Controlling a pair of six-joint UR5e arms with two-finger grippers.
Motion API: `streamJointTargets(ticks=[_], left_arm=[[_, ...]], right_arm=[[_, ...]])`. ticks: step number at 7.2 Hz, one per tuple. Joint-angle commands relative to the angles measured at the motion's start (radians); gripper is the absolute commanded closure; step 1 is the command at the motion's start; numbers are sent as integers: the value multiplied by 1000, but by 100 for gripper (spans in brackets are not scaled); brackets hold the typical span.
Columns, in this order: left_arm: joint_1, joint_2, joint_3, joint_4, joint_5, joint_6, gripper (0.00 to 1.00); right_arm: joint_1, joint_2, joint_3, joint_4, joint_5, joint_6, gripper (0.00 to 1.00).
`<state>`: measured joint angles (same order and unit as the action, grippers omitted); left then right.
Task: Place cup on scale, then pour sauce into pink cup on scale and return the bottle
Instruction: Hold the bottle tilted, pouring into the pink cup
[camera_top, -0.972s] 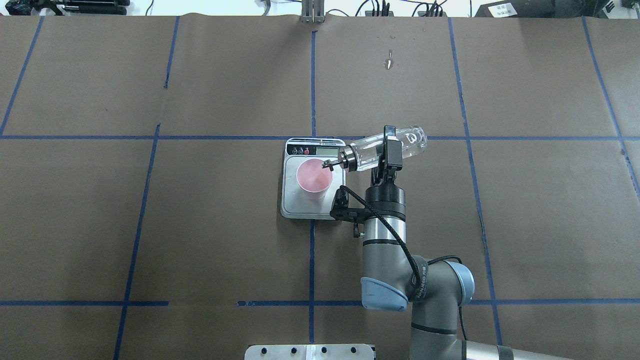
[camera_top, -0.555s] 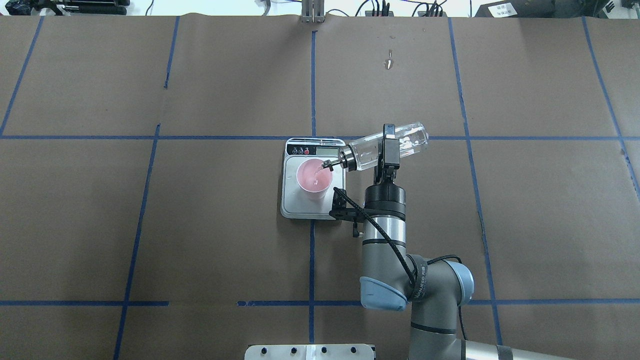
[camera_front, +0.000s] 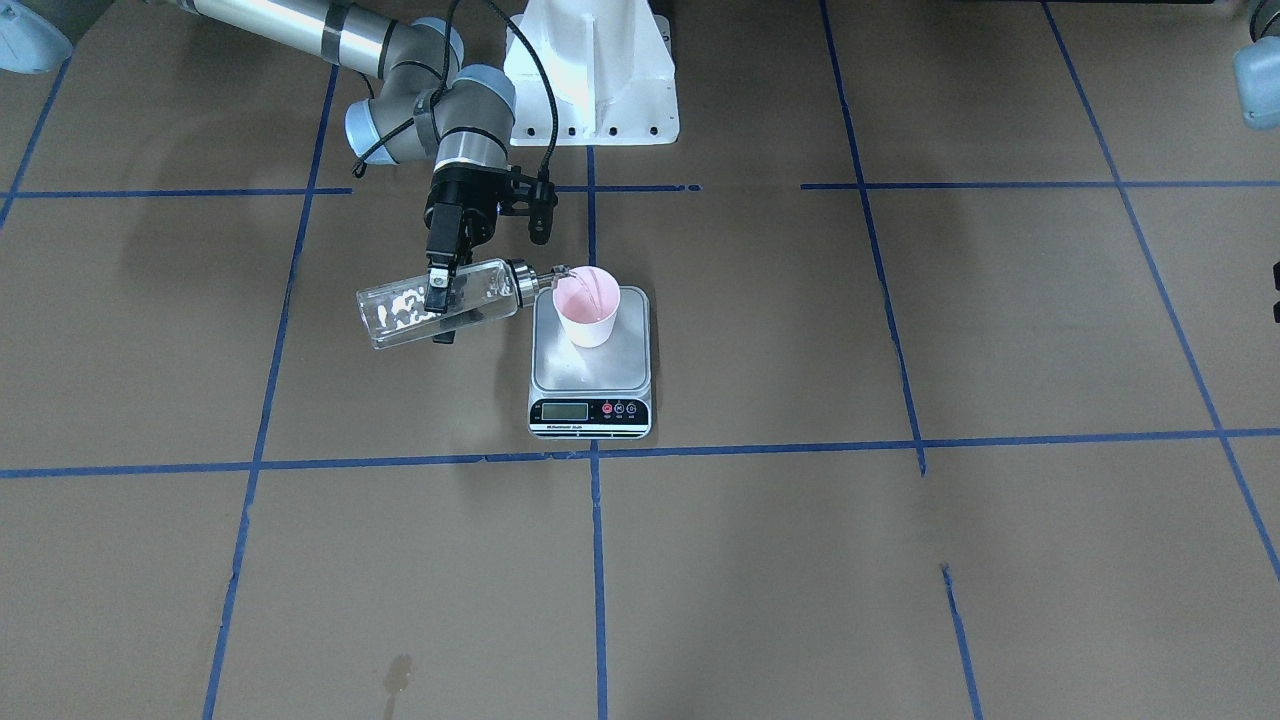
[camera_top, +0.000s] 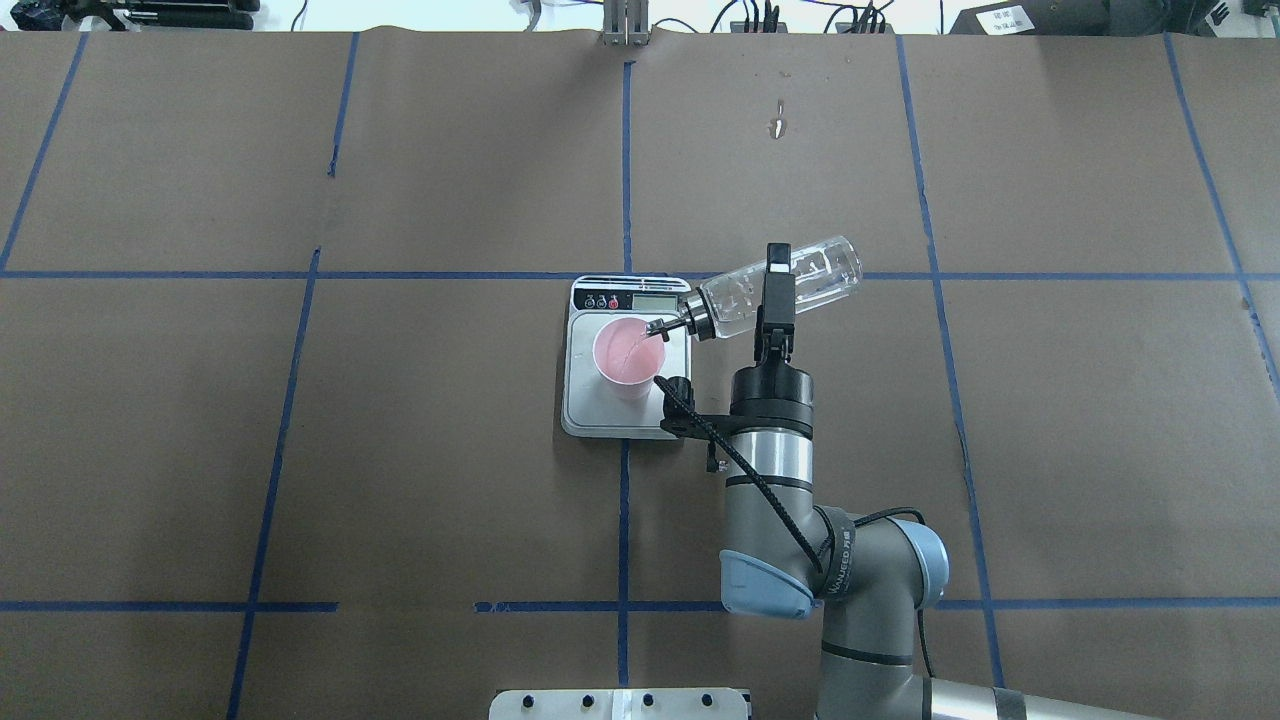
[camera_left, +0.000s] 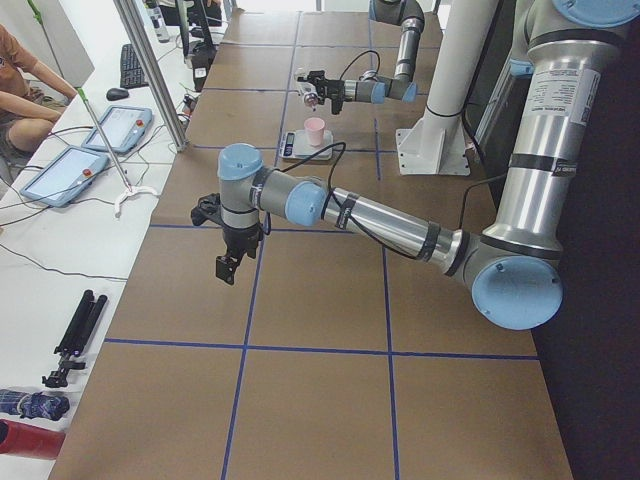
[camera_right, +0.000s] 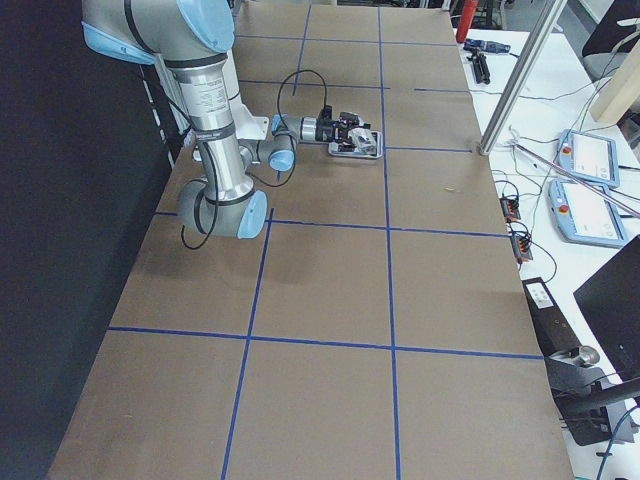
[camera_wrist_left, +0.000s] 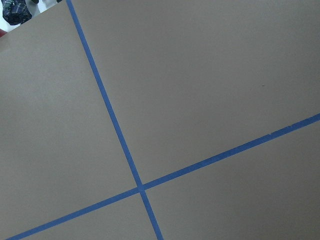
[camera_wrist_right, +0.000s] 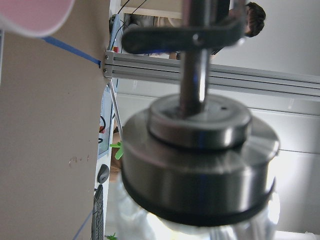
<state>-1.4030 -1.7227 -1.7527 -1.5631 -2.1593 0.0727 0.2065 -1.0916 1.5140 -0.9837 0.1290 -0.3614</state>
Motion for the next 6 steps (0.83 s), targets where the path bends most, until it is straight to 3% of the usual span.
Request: streamJointTargets(ticks=[1,6], left_arm=[[-1,0,-1,0,-1,-1,0],[-4,2,-11,0,-1,1,0]], right_arm=[[1,-1,0,0,-2,-4,100],[4,-1,0,5,0,-4,100]])
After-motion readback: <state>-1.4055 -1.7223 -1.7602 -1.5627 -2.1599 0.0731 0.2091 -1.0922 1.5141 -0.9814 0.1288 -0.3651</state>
